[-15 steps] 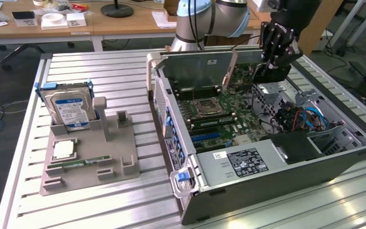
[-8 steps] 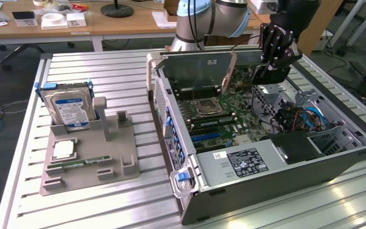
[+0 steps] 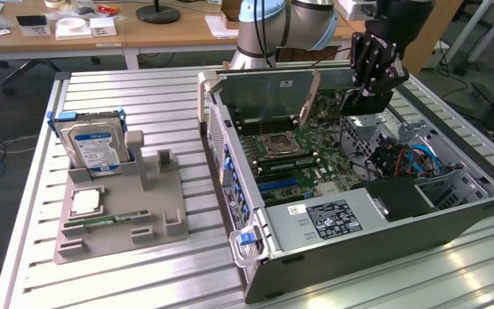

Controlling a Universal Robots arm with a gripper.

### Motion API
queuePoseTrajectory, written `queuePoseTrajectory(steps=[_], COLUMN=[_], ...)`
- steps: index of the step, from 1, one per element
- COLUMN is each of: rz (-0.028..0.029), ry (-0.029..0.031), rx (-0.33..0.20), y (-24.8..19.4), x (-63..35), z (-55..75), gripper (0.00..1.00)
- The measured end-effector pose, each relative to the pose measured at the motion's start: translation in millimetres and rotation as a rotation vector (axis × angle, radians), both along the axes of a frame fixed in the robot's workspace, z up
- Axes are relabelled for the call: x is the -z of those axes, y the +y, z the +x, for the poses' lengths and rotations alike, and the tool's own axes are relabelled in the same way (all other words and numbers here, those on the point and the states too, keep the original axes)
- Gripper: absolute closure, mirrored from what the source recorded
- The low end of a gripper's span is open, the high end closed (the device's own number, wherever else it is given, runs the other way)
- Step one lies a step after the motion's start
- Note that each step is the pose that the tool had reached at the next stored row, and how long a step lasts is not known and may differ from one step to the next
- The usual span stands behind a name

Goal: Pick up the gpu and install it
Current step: 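Insert the gpu into the slot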

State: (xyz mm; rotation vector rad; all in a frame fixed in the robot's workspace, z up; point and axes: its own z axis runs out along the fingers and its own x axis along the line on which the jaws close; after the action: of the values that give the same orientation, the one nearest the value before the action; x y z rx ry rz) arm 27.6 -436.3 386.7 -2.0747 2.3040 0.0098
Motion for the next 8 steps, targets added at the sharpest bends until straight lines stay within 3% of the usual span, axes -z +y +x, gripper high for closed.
queuePoseTrajectory(steps=[8], rz=[-0.0003], ry=[0.0001], rx=[0.0], y=[0.0], x=[0.0], z=[0.0], gripper=[0.73])
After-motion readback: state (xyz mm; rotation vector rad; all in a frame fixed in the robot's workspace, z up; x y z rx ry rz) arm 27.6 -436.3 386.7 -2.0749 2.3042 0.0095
